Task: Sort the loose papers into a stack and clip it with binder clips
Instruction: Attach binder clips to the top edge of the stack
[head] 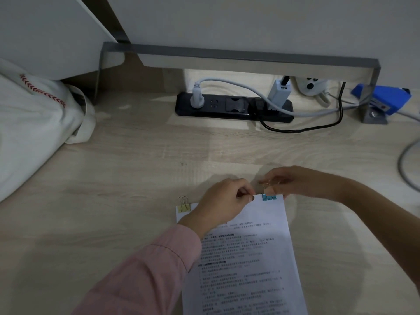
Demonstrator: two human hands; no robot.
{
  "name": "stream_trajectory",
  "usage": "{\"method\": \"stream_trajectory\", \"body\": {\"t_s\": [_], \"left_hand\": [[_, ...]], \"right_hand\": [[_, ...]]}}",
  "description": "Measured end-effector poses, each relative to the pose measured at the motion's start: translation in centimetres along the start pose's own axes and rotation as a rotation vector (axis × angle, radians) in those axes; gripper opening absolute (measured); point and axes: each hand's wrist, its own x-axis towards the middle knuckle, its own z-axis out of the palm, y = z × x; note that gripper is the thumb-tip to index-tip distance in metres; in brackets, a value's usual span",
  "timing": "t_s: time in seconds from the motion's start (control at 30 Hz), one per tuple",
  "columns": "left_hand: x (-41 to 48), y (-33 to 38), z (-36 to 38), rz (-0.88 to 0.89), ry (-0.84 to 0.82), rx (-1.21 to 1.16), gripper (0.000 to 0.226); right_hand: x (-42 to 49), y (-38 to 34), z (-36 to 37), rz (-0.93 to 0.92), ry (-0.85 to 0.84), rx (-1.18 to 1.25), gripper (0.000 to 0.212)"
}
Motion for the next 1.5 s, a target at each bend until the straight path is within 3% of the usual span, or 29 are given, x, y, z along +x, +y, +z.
{"method": "stream_trajectory", "body": {"t_s": [0.23,0.37,0.5,0.7,0.8,0.9,1.03,1.17,1.3,1.5], "left_hand": [[-1.1,0.4,-3.9,0.034,0.182,0.009,0.015],[-2.0,0.5,-5.6,0.118,0.314,0.085,0.013],[-3.6,-1.7,-6.1,0.176,0.461,0.2,0.025],[-8.8,-8.1,-5.2,-0.093,0.577,0.274,0.059],[-11.5,-11.5,-4.1,-0.252,0.612,0.331,0.063],[-13.6,-13.9,-3.1,-0.396,0.663,0.436,0.064],[-14.9,-16.2,-2.1,-0.469,0.675,0.499,0.07],[-14.9,-17.6,-2.2,-0.416,0.672,0.562,0.068],[-14.6,-18.2,-3.2,-0.377,0.686,0.587,0.066],[-14.3,-18.7,-3.7,-0.346,0.692,0.609,0.066]], "right_hand": [[-5.1,3.0,8.2,-0.017,0.072,0.557,0.047],[-5.0,4.3,13.8,0.041,0.399,0.637,0.032],[-2.8,1.2,16.5,0.021,0.507,0.717,0.026],[2.1,-5.6,18.0,-0.081,0.467,0.869,0.024],[4.3,-8.1,18.6,-0.182,0.452,0.882,0.025],[6.0,-9.3,19.7,-0.248,0.528,0.738,0.038],[7.3,-8.6,21.9,-0.306,0.7,0.1,0.063],[7.7,-7.0,24.1,-0.303,0.763,-0.348,0.062],[8.3,-6.5,24.6,-0.239,0.795,-0.505,0.062],[8.4,-6.8,24.9,-0.229,0.813,-0.527,0.063]]}}
